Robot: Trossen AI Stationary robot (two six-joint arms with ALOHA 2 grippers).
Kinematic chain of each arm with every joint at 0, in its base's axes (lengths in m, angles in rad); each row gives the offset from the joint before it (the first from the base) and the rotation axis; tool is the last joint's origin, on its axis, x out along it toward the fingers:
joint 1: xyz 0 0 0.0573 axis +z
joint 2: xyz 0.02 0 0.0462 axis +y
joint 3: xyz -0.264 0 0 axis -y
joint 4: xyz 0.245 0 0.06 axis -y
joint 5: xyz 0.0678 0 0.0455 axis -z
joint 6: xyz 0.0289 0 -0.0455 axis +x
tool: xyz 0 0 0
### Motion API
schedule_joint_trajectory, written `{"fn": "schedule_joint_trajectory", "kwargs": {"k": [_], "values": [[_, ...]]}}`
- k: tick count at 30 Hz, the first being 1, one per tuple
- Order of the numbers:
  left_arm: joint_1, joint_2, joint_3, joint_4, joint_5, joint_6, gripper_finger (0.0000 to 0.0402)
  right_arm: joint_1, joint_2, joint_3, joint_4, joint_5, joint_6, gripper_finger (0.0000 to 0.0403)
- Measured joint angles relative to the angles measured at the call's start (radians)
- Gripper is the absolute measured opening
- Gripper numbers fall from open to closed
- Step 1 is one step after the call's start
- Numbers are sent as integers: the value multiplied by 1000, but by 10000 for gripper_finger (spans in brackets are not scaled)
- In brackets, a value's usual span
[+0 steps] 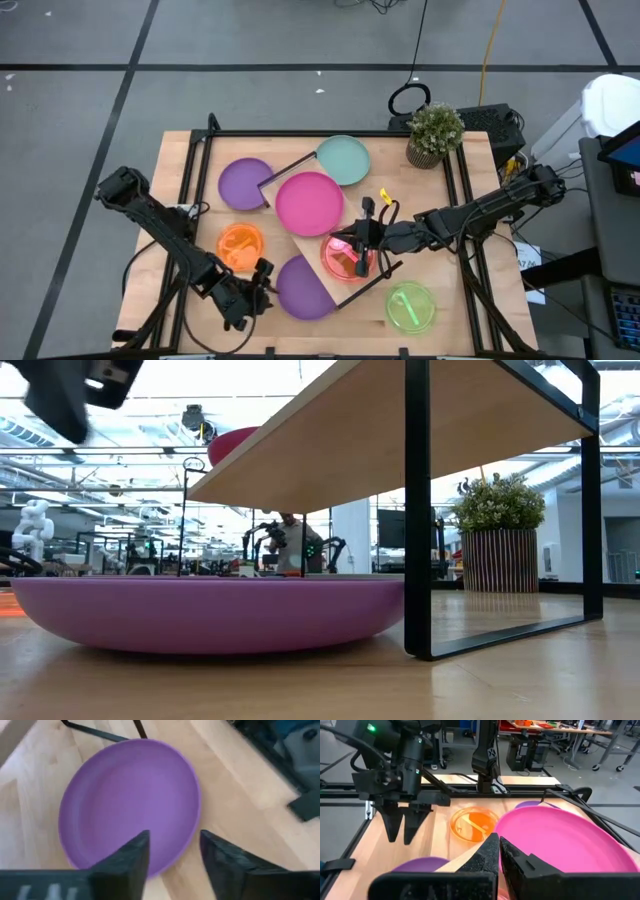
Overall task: Place and stack plates onto a shelf
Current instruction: Stack the bottom purple plate on top of the pink plate on the shelf
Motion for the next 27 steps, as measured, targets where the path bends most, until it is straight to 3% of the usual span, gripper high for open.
{"fn": "schedule_joint_trajectory", "kwargs": {"k": [4,7,27], "values": [[12,43,1,46,1,120,246,0,0,-10,-3,0,-3,0],[22,86,-1,59,3,178,264,0,0,-11,-2,0,-3,0],[16,230,0,100,9,345,264,0,0,-11,-14,0,-10,0]]}}
